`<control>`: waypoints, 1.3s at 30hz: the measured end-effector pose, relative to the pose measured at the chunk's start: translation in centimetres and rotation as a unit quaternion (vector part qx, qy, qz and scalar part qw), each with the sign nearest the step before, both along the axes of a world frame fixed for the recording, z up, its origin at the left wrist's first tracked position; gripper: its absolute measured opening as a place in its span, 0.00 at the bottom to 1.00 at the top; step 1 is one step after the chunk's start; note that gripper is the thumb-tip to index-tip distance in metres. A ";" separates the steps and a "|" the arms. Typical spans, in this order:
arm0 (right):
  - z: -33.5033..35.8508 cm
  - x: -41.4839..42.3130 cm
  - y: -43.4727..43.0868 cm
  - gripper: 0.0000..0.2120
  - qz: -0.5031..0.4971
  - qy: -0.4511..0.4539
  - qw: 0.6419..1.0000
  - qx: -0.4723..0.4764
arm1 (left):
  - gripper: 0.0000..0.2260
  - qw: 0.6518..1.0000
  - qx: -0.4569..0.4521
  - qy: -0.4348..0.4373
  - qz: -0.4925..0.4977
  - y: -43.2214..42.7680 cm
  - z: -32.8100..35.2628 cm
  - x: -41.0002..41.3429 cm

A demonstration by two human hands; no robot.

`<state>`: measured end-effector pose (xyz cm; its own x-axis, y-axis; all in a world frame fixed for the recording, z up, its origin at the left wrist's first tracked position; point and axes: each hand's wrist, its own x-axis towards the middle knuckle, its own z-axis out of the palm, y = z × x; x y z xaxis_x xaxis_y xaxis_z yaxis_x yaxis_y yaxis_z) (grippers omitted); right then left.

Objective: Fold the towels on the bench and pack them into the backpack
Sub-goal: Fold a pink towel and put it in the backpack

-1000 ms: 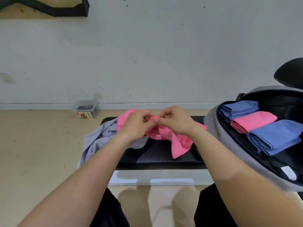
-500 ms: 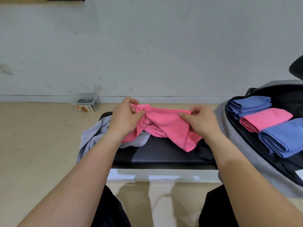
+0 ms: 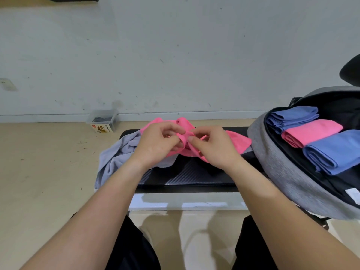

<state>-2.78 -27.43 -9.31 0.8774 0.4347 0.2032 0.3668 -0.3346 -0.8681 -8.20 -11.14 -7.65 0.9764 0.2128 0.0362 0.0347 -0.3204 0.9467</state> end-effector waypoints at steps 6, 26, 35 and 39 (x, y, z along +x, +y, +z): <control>0.1 -0.1 -0.2 0.07 0.002 0.007 1.000 0.012 | 0.10 0.999 0.034 -0.034 -0.018 1.0 -0.2 -0.1; 0.3 -0.3 0.0 0.05 -0.014 0.020 0.999 0.047 | 0.13 0.966 0.216 -0.142 0.027 0.0 0.3 -0.1; 0.4 -0.3 -0.3 0.07 0.023 -0.009 0.999 0.027 | 0.13 0.956 0.258 -0.139 0.004 0.2 0.1 0.1; 0.5 -0.4 -0.6 0.06 0.062 -0.021 0.998 0.003 | 0.05 0.944 0.291 -0.153 -0.002 0.9 -0.4 0.5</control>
